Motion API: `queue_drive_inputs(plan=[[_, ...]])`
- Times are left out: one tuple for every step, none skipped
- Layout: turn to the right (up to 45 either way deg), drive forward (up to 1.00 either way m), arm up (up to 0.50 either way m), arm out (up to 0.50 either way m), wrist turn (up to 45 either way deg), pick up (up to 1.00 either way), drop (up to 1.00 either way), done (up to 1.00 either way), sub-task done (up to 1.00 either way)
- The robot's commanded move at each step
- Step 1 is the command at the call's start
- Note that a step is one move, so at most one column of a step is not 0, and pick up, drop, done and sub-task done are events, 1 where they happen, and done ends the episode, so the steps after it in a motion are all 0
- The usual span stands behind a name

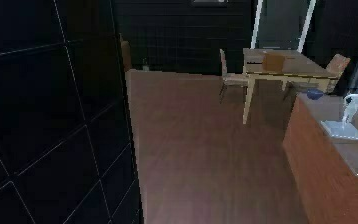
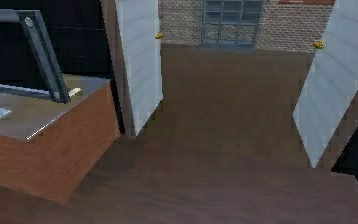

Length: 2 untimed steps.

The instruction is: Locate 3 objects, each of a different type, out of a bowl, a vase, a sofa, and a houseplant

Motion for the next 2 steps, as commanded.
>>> queue_drive_inputs(plan=[[18.0, 0.00, 0.00, 0.00, 0.0, 0.00, 0.00, 0.00, 0.00], [0.0, 1.00, 0.00, 0.00, 0.0, 0.00, 0.00, 0.00, 0.00]])
